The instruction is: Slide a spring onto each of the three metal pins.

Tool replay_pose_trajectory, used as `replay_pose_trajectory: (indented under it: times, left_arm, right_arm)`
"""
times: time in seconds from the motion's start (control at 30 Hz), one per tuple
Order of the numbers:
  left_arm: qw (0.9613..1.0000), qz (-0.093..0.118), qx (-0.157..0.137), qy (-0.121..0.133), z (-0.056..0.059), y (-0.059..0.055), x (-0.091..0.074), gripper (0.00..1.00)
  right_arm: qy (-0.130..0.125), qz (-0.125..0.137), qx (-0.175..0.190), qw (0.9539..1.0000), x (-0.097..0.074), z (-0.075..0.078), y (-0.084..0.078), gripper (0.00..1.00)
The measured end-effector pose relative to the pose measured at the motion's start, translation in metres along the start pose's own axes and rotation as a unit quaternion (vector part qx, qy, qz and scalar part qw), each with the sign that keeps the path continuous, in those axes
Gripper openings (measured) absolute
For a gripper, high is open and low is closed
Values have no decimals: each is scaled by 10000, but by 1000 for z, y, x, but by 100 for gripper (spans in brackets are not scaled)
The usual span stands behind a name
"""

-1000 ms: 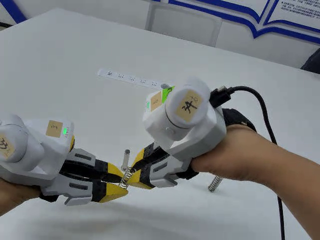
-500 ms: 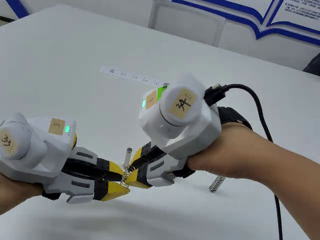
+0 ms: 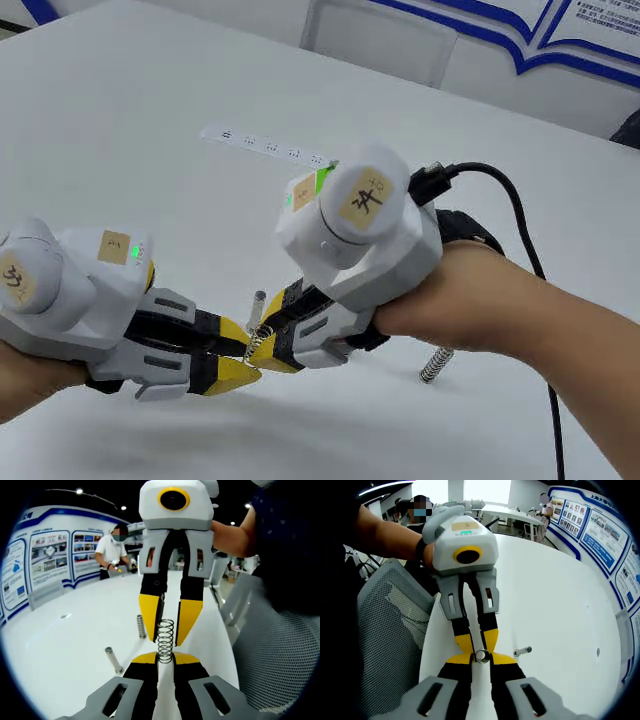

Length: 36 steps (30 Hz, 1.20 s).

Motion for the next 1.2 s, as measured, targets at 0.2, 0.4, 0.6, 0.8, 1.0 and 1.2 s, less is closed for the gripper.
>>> replay_pose_trajectory:
  times: [0.2,0.4,0.6,0.8,1.0,1.2]
  left_arm:
    - [9999,-58,81,82,-3,-2,-1,10]
    - [9998,-115,163,87,-1,-4,1,10]
    - [9999,-71,122,78,-1,-2,2,10]
    - [9999,-38,-97,119,-4,-3,3,11]
    - [9994,-44,-250,229,-8,-6,1,16]
    - [9986,-14,-383,356,-10,-9,-5,21]
  right_arm:
    - [-14,12,53,10000,1,2,1,14]
    - [-13,27,100,9999,3,3,1,14]
    - [3,-49,128,9999,5,3,-2,13]
    - [-2,-69,188,9998,4,5,-4,12]
    - [1,-148,181,9997,1,8,-5,12]
    - [-46,-251,167,9995,-4,15,-7,12]
Point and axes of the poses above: the centre of the closed fingertips' face, and the gripper's own axes: x roughly forward along the fingers, z roughly to its right, y roughly out of its top, the point moved 1 cm from there along -x, roughly backward along the fingers, and after that the axes turned 9 degrees about y, right-handed, at the moved point
